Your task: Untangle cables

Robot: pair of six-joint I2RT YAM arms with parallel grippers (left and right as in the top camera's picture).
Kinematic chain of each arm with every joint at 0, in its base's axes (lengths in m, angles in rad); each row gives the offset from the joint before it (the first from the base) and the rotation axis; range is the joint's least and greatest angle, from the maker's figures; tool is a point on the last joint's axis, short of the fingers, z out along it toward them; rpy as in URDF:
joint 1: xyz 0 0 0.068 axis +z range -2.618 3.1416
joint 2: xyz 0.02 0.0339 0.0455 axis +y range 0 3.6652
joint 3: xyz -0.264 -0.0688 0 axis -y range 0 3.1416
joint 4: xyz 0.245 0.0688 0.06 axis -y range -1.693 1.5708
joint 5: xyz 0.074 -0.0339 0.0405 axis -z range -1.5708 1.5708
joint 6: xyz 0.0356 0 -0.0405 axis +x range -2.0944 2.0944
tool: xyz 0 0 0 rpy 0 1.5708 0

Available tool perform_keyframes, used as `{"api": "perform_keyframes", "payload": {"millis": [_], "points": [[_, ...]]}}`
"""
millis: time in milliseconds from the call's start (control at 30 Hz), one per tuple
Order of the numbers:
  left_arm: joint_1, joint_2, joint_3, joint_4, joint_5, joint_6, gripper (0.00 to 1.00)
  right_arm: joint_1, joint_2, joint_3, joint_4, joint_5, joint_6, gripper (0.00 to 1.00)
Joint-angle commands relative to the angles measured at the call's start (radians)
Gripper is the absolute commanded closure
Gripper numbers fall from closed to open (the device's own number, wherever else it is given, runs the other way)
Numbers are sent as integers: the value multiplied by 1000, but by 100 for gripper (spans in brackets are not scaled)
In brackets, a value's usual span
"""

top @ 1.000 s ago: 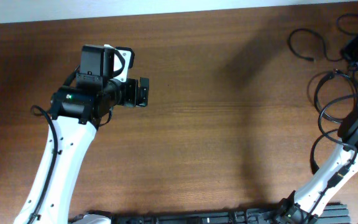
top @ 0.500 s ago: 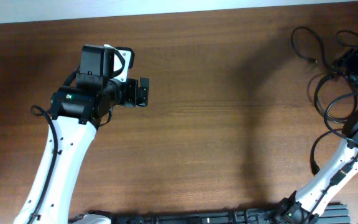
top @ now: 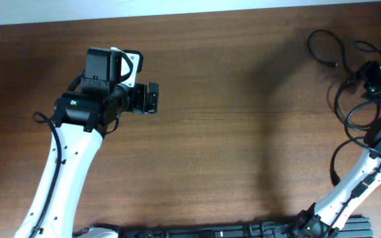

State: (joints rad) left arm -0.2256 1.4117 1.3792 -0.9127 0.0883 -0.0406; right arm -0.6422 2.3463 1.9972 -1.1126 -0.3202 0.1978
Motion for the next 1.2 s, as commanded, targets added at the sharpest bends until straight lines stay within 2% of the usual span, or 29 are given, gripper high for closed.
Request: {"api": "perform_keyframes", "payload": {"millis": [0, 200, 667, 733, 933, 1167], "points": [[6, -15, 9, 2, -7, 19, 1, 24, -86, 17, -38, -8, -44, 32], [6, -15, 9, 2, -7, 19, 1, 135, -133, 17, -97, -5, -98, 31], [6, -15, 9, 2, -7, 19, 1, 669, -133, 17, -88, 111, -116, 31], [6, -15, 9, 2, -7, 19, 1, 733, -133, 17, -88, 116, -116, 3], [6, -15, 9, 2, -7, 19, 1, 863, -132, 17, -72, 147, -116, 1], [6, -15, 9, 2, -7, 19, 1, 911, -132, 17, -62, 148, -115, 2]]}}
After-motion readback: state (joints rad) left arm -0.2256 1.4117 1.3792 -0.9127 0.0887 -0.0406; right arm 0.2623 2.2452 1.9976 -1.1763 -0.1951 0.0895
